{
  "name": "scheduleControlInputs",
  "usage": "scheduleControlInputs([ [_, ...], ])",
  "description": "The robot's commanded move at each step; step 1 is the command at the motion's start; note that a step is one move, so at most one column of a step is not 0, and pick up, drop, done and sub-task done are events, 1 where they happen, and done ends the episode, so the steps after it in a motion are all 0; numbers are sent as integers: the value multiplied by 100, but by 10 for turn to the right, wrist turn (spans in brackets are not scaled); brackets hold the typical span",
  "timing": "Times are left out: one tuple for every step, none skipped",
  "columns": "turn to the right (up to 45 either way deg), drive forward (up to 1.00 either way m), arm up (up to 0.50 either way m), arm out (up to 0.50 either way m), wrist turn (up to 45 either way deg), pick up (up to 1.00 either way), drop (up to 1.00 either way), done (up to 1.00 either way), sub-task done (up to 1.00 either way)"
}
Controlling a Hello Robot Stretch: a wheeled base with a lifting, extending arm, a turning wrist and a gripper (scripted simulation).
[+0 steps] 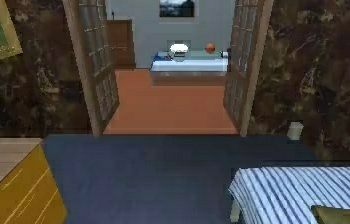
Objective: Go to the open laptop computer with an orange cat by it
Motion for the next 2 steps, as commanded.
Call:
scheduleControlInputs([
  [-450, 0, 0, 0, 0, 0, 0, 0, 0],
  [-450, 0, 0, 0, 0, 0, 0, 0, 0],
])
